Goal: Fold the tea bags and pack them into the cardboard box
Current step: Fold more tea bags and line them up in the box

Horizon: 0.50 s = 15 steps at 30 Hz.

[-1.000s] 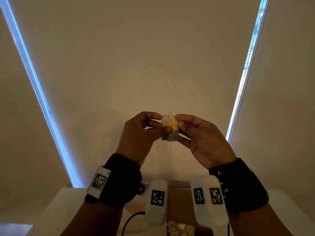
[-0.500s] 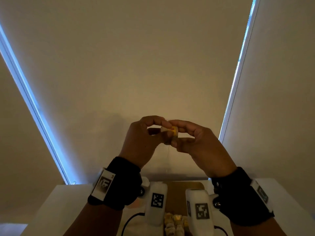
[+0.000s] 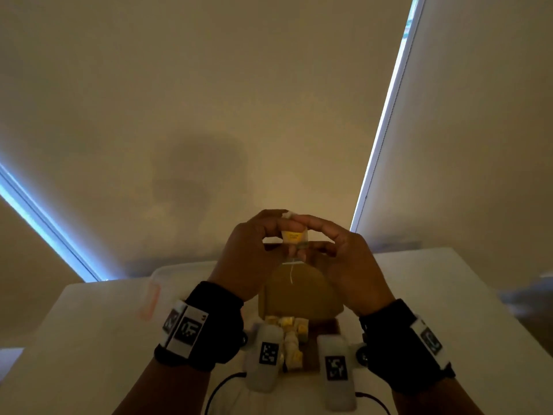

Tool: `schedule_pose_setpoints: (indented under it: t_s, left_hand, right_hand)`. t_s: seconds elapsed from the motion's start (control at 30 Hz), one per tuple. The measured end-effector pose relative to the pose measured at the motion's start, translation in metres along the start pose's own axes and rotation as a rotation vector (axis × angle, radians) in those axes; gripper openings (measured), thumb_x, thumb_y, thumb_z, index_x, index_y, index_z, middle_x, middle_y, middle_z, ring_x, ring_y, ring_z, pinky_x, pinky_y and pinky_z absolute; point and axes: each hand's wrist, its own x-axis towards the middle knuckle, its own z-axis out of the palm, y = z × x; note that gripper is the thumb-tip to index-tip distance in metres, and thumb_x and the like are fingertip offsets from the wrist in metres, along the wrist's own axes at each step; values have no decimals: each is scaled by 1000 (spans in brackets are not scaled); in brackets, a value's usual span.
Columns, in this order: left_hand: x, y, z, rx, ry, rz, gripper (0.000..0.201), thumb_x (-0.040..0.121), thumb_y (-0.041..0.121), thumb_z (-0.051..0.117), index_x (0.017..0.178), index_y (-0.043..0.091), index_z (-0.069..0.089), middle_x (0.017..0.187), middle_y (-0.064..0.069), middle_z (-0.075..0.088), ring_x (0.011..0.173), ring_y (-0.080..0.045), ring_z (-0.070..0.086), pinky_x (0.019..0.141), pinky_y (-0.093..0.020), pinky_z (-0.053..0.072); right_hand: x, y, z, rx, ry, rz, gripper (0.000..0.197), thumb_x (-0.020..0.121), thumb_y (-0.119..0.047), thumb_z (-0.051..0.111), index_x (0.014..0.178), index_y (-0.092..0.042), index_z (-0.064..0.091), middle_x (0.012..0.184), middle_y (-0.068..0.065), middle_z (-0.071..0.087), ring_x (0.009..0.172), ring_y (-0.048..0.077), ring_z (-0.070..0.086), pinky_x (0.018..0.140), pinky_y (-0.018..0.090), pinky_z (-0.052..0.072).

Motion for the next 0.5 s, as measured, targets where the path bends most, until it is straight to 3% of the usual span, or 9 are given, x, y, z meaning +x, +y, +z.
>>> schedule_pose_setpoints:
  t_s: [0.1,0.17,0.2,0.27,0.33,0.4,0.5]
  left_hand:
    - [-18,-41,30,70,-20,-40,31,80,5,77,96,31,77,120,8,66,109,-2,65,89,-19,54]
    - [-30,-73,53,85,-42,-131,37,85,10,71,89,47,72,116,15,66,106,-2,65,89,-21,55]
    - [-37,-89,63,87,-63,-189,41,90,7,69,88,48,71,114,18,67,104,-1,66,87,-19,55]
    - [-53,-120,83,93,-101,-299,42,95,0,63,92,41,73,115,13,69,100,4,66,83,-12,53]
    - [-68,-149,98,94,-118,-387,38,93,-4,63,94,30,79,114,10,71,97,7,65,82,-11,53]
    - [-80,-173,111,163,-132,-415,33,91,0,67,93,29,81,108,19,71,93,10,65,81,-8,51]
    - [-90,-198,127,219,-174,-476,22,92,8,70,94,27,80,102,24,65,87,14,58,78,1,43]
  right_hand:
    - [-23,48,2,-90,-4,47,48,89,-10,73,117,-48,64,110,-26,72,105,-5,66,93,15,50]
    - [-41,87,5,-168,-29,69,40,93,-19,72,117,-50,63,119,-23,70,114,-6,62,103,19,47]
    - [-52,107,6,-174,-44,92,35,95,-24,69,122,-46,61,123,-22,67,117,-8,60,106,19,46]
    - [-73,144,9,-141,-59,182,30,98,-33,62,128,-35,61,127,-18,65,117,-8,59,107,22,46]
    - [-91,176,12,-93,-89,327,36,96,-21,63,130,-32,63,127,-12,68,114,-2,63,104,26,50]
    - [-105,200,15,-91,-121,450,44,95,-7,62,131,-31,64,126,-12,68,111,-1,65,101,28,53]
    - [-113,223,19,-146,-114,525,42,94,-7,63,129,-30,66,123,-12,69,107,1,66,96,30,56]
